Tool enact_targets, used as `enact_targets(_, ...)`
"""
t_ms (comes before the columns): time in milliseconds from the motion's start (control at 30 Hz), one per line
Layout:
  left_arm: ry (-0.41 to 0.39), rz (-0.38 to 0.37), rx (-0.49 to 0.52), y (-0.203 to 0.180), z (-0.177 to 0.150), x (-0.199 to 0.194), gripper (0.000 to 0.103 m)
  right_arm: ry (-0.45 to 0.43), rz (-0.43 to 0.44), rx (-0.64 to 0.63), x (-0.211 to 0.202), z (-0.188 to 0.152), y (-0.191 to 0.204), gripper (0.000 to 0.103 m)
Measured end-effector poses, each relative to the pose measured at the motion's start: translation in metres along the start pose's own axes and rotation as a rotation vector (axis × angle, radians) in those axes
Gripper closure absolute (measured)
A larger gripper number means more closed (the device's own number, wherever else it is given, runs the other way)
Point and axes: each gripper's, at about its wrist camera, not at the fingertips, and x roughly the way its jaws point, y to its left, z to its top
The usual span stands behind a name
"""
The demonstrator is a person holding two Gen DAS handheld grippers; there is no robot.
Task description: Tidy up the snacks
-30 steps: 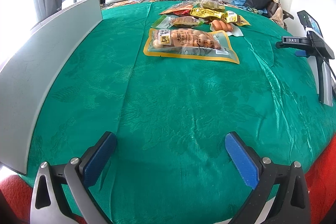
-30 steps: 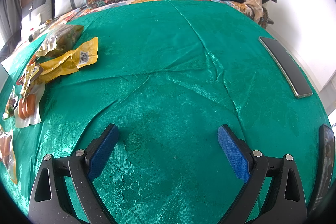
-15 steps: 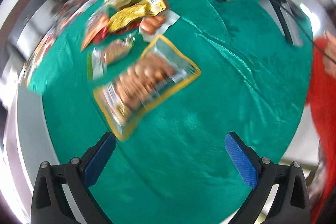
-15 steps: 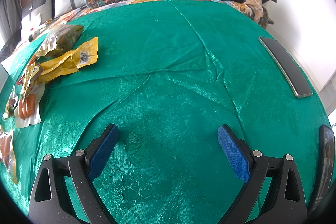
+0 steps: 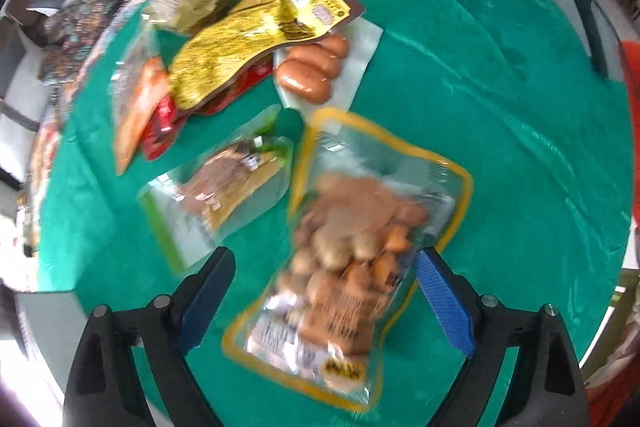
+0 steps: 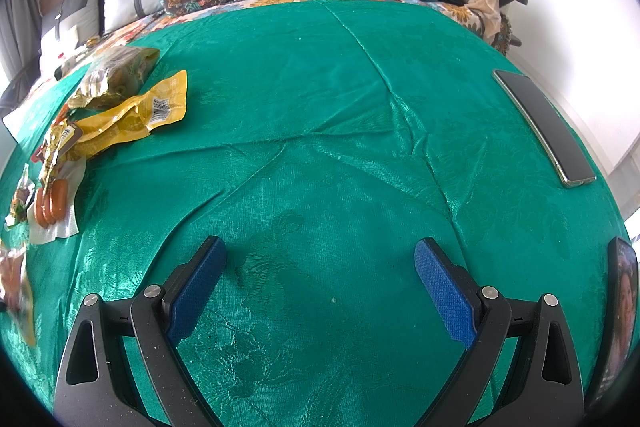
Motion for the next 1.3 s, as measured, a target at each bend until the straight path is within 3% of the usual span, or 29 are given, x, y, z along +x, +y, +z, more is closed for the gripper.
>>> enact_targets(33,0.007,-0.028,0.007,-0.001,0.0,0.005,0.011,0.0,0.0,0.0,0.0,0.0,0.0,0.006)
enact_targets(133,-0.023,-0.11,-0.063,0.006,-0.006,0.005,0.025,0.0,-0.001,0.0,0.0,0.0,0.0,0.006)
enact_targets(200,-0.036,-0.114,-0.123,0.008,-0.013,0.002,0.033,0.0,-0.001,0.001,0.0,0.0,0.0,0.006)
enact_targets(233,-0.047,-0.116,-0.147,0.007,-0.019,-0.001,0.041,0.0,-0.002,0.0,0.001,0.001,0.0,0.006)
enact_targets(300,-0.068,-0.094,-0.229,0.001,-0.035,-0.007,0.044,0.001,-0.002,0.001,0.001,0.001,0.0,0.006)
enact_targets(400,-0.103,-0.036,-0.452,-0.01,-0.072,-0.015,0.044,0.001,-0.002,0.001,0.0,0.0,0.001,0.006)
enact_targets(533,-0.154,0.041,-0.852,-0.016,-0.138,-0.029,0.043,0.001,-0.002,0.001,0.0,0.001,0.0,0.006)
enact_targets(633,-0.209,0.11,-0.98,-0.02,-0.166,-0.03,0.039,0.001,-0.002,0.001,0.001,0.001,0.0,0.006)
enact_targets(733,-0.226,0.165,-1.004,-0.02,-0.173,-0.025,0.022,0.001,-0.002,0.001,0.0,0.0,0.0,0.006)
enact_targets(867,-0.259,0.254,-0.955,-0.026,-0.172,-0.018,0.001,0.002,-0.003,0.001,0.0,0.0,0.001,0.006)
enact_targets(967,-0.305,0.261,-0.97,-0.022,-0.185,-0.015,0.0,0.002,-0.004,0.001,0.0,0.001,0.001,0.006)
enact_targets(1300,-0.315,0.273,-0.972,-0.027,-0.185,-0.019,0.0,0.003,-0.008,0.004,0.0,0.0,0.003,0.006)
